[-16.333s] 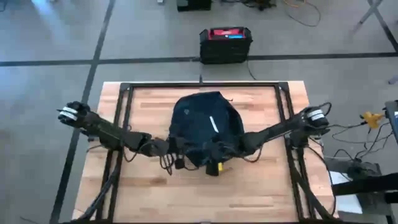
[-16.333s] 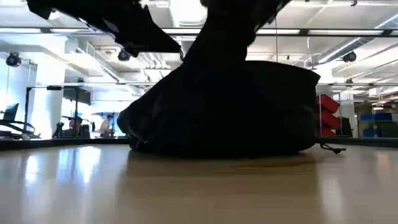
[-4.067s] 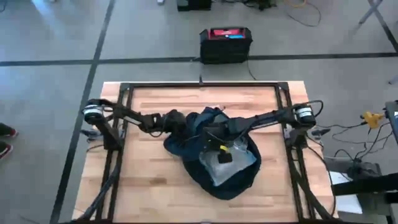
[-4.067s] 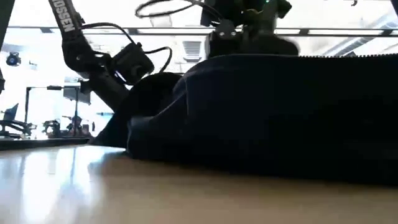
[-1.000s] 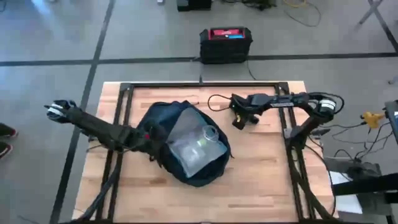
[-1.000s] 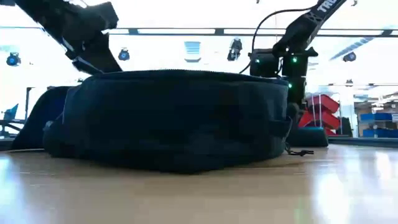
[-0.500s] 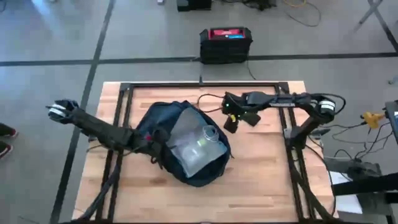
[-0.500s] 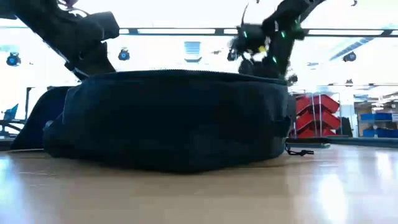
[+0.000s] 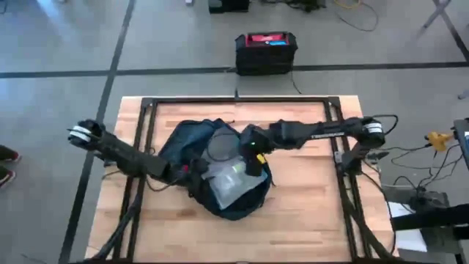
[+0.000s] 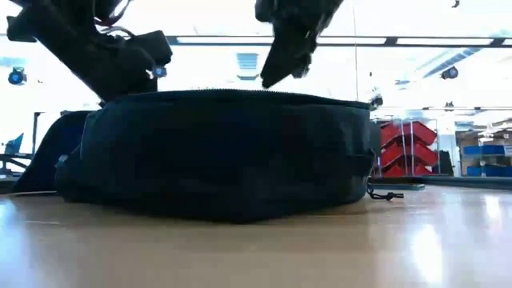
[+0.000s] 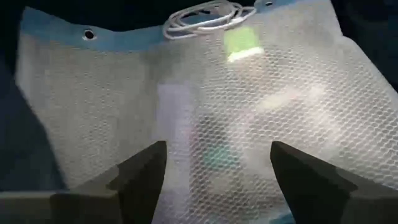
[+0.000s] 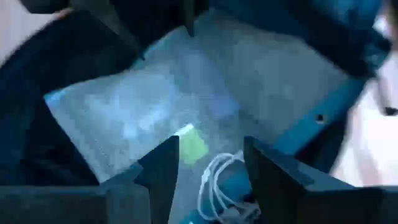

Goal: Unpack backpack
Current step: Remove the white charger cable from the black backpack

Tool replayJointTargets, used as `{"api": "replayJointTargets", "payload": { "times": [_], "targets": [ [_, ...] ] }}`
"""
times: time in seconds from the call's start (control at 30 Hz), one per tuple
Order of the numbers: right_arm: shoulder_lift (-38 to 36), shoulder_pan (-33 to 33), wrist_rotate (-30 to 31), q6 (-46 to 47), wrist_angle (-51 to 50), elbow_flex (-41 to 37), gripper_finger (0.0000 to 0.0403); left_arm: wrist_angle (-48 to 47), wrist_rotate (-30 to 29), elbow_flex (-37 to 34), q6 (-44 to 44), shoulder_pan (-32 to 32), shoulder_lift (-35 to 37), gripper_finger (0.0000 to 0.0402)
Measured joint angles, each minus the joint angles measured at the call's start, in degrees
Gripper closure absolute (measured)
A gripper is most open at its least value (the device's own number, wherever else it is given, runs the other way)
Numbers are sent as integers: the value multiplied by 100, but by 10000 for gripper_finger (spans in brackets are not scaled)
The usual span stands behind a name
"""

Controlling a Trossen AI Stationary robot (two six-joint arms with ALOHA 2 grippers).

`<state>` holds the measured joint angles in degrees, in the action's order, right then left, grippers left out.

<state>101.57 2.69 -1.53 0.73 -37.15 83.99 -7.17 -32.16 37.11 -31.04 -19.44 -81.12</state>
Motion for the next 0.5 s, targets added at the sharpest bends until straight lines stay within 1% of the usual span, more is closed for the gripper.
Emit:
{"api": "replayJointTargets", "payload": {
  "times": [0.1,0.2,0.27,0.4,0.5],
  "targets": [
    [459,108,-10,23,-97,11,245,-32,114,88,-3,-2,-225,129],
    [716,252,-37,15,-188,10,251,-39,257,146,-76,-4,-412,129],
    [831,351,-237,76,-216,12,254,-38,279,146,-177,-7,-531,129],
    [1059,435,-834,229,-270,12,252,-52,285,109,-358,-23,-704,129],
    [1232,448,-932,266,-270,32,248,-36,279,107,-399,-26,-804,129]
  ]
}}
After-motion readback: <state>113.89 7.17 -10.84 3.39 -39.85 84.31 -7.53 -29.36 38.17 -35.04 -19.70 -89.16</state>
